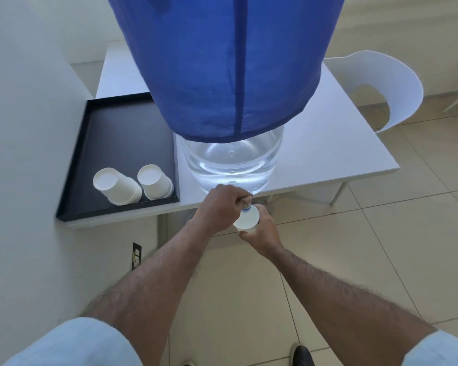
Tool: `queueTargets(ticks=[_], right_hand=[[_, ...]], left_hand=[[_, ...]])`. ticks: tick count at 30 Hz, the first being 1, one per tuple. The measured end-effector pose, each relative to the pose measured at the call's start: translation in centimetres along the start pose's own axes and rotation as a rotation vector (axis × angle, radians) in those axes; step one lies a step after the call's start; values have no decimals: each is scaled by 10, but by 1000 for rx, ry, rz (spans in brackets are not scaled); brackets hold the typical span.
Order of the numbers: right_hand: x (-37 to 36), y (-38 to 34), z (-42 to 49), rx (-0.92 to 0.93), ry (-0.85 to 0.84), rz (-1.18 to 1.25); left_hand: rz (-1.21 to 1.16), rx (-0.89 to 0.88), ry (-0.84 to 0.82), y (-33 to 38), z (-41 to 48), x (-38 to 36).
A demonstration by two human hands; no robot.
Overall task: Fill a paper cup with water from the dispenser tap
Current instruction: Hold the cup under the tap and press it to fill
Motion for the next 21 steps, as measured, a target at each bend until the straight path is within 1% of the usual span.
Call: queueTargets(ticks=[4, 9, 21], right_hand=[[-1, 2, 3, -19, -4, 31], [-5, 10, 3, -16, 25, 22], [3, 17, 11, 8, 61, 22]], left_hand=[[-40, 3, 11, 1, 1, 1], [-114, 81, -76, -3, 9, -5], [-161, 133, -41, -10, 15, -1]])
Point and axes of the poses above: each hand's wrist, its own z-axis towards the middle knuckle, its own x-axis out of the back of the hand, y = z × x, the point moved 9 cm from there along z, towards the middle knuckle, and after that the axes turned 14 degrees about -y, right-handed, at the moved point
